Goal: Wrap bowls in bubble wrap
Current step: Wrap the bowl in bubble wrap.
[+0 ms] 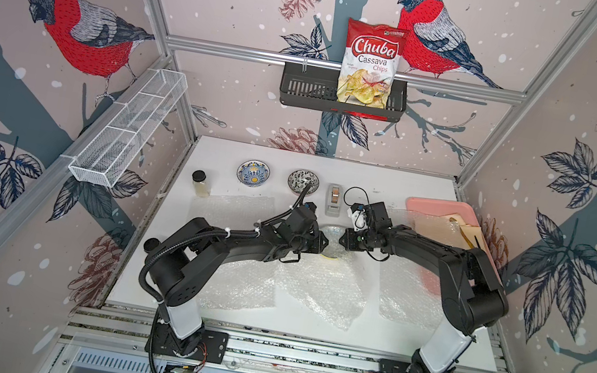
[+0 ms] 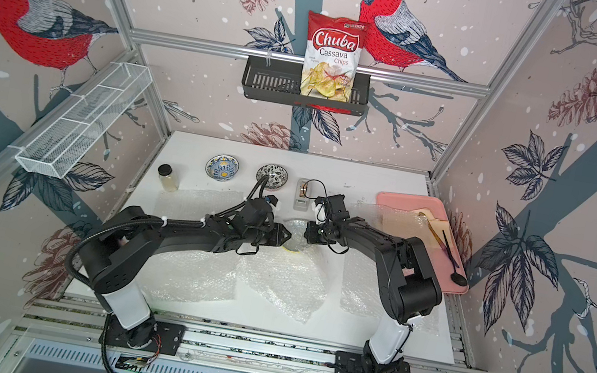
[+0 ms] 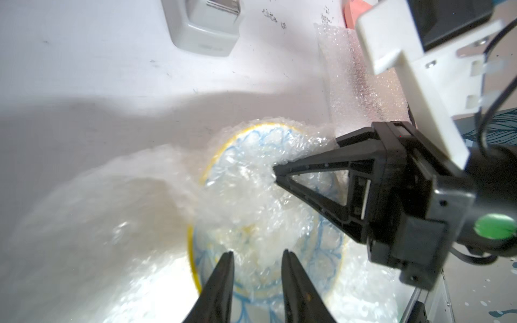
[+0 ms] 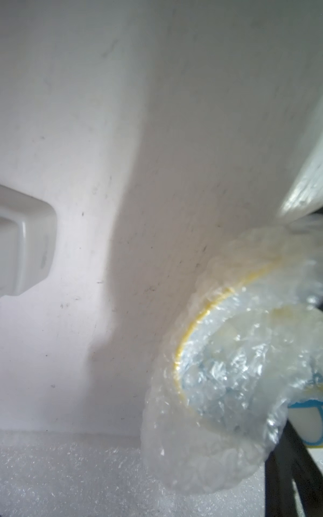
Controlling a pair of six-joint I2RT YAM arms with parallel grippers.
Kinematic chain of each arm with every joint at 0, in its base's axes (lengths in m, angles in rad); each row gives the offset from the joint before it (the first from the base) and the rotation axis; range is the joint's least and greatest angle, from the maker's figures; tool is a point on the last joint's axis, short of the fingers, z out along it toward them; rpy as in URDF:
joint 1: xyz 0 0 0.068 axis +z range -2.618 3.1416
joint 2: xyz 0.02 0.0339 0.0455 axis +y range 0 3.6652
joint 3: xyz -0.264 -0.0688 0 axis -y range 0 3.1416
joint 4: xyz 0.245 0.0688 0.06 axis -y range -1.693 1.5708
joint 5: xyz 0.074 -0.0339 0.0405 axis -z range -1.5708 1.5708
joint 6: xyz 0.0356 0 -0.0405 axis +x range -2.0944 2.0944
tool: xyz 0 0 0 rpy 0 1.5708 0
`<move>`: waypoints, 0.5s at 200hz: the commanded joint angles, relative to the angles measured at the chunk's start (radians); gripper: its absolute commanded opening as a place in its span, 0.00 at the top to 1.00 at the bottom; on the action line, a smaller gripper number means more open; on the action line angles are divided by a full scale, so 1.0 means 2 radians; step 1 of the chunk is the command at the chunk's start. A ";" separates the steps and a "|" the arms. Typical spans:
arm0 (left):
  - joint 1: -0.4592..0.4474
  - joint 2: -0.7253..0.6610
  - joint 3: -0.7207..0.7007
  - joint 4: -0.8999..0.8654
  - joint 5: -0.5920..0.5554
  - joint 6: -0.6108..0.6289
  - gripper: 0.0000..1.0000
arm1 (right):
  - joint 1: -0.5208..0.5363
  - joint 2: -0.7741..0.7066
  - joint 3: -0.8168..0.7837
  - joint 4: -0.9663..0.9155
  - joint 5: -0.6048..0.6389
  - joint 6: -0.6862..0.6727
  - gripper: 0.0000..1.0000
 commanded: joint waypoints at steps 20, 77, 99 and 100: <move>0.027 -0.055 -0.045 0.003 -0.037 -0.005 0.62 | -0.002 -0.012 -0.010 0.022 0.029 -0.002 0.84; 0.055 -0.069 -0.071 -0.073 -0.057 0.016 0.54 | -0.031 -0.042 -0.031 0.027 0.011 0.009 0.84; 0.055 -0.069 -0.085 -0.096 -0.052 0.020 0.51 | -0.046 -0.054 -0.043 0.030 -0.001 0.011 0.84; 0.055 -0.069 -0.086 -0.098 -0.052 0.020 0.51 | -0.046 -0.054 -0.043 0.030 -0.001 0.011 0.84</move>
